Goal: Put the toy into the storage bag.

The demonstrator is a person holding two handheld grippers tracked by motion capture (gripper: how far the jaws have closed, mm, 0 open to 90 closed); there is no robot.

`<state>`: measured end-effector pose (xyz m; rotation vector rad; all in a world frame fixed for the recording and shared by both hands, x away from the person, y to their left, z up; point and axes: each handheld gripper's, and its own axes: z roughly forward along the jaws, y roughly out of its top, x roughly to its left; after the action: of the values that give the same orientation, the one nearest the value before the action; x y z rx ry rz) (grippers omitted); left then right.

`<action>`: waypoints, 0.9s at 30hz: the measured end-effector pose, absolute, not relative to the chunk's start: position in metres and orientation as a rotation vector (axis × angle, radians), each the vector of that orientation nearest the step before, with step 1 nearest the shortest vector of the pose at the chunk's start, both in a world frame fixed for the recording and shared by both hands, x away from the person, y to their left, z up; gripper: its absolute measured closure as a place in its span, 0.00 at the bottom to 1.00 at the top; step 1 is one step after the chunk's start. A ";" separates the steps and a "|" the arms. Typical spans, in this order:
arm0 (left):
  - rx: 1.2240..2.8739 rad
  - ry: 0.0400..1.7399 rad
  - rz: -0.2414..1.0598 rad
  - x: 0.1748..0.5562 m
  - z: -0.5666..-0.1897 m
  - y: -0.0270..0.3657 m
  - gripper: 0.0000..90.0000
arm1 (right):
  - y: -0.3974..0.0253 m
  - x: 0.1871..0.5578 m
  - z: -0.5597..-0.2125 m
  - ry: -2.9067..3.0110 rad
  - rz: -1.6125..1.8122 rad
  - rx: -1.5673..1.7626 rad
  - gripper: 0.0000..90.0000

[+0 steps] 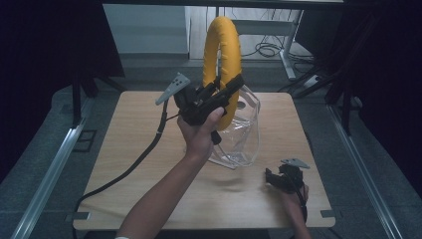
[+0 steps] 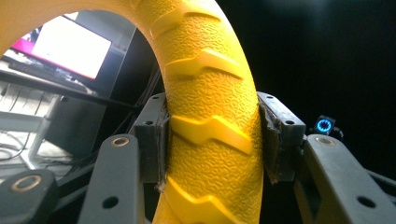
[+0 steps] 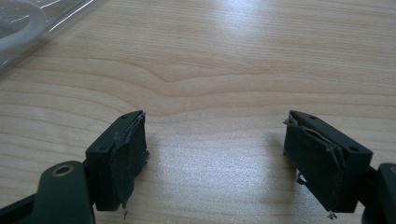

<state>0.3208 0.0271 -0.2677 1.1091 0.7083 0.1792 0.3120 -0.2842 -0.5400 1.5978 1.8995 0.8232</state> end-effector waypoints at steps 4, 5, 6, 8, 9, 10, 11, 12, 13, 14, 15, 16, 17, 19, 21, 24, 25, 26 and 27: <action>1.114 0.695 0.180 0.320 -0.267 0.013 0.56 | -0.284 0.312 -0.540 1.900 0.823 1.598 0.24; 1.120 0.696 0.176 0.320 -0.268 0.011 0.56 | -0.284 0.312 -0.540 1.899 0.824 1.601 0.24; 1.125 0.699 0.167 0.321 -0.269 0.008 0.56 | -0.284 0.312 -0.540 1.899 0.823 1.599 0.24; 1.127 0.703 0.159 0.322 -0.271 0.005 0.56 | -0.284 0.312 -0.540 1.899 0.824 1.602 0.24; 1.135 0.712 0.149 0.325 -0.275 0.000 0.56 | -0.284 0.312 -0.540 1.900 0.824 1.601 0.24; 1.141 0.716 0.148 0.326 -0.277 -0.002 0.56 | -0.284 0.312 -0.540 1.899 0.824 1.602 0.24; 1.147 0.720 0.150 0.327 -0.279 -0.005 0.56 | -0.284 0.312 -0.540 1.899 0.825 1.601 0.24; 1.147 0.720 0.150 0.327 -0.279 -0.005 0.56 | -0.284 0.312 -0.540 1.899 0.825 1.601 0.24; 1.151 0.718 0.151 0.328 -0.282 -0.008 0.56 | -0.284 0.312 -0.540 1.899 0.825 1.602 0.24; 1.157 0.715 0.156 0.328 -0.283 -0.010 0.56 | -0.284 0.312 -0.540 1.899 0.825 1.602 0.24; 1.164 0.714 0.160 0.328 -0.285 -0.013 0.56 | -0.284 0.312 -0.540 1.899 0.824 1.602 0.24; 1.166 0.714 0.160 0.328 -0.285 -0.015 0.56 | -0.284 0.312 -0.540 1.899 0.824 1.602 0.24; 1.168 0.712 0.157 0.327 -0.286 -0.017 0.56 | -0.284 0.312 -0.540 1.899 0.824 1.602 0.24; 1.169 0.716 0.147 0.327 -0.287 -0.019 0.56 | -0.284 0.312 -0.540 1.900 0.823 1.600 0.24; 1.167 0.721 0.130 0.328 -0.288 -0.021 0.56 | -0.284 0.312 -0.540 1.901 0.823 1.599 0.24; 1.173 0.718 0.121 0.328 -0.291 -0.023 0.56 | -0.284 0.312 -0.540 1.900 0.824 1.600 0.24; 1.173 0.718 0.121 0.328 -0.291 -0.023 0.56 | -0.284 0.312 -0.540 1.900 0.824 1.600 0.24; 1.176 0.718 0.126 0.327 -0.293 -0.024 0.56 | -0.284 0.312 -0.540 1.901 0.823 1.600 0.24; 1.178 0.720 0.129 0.327 -0.293 -0.025 0.56 | -0.284 0.312 -0.540 1.900 0.824 1.600 0.24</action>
<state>0.3273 -0.0248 -0.2935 1.1782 0.7202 0.1292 0.3119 -0.2841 -0.5400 1.6000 1.9000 0.8237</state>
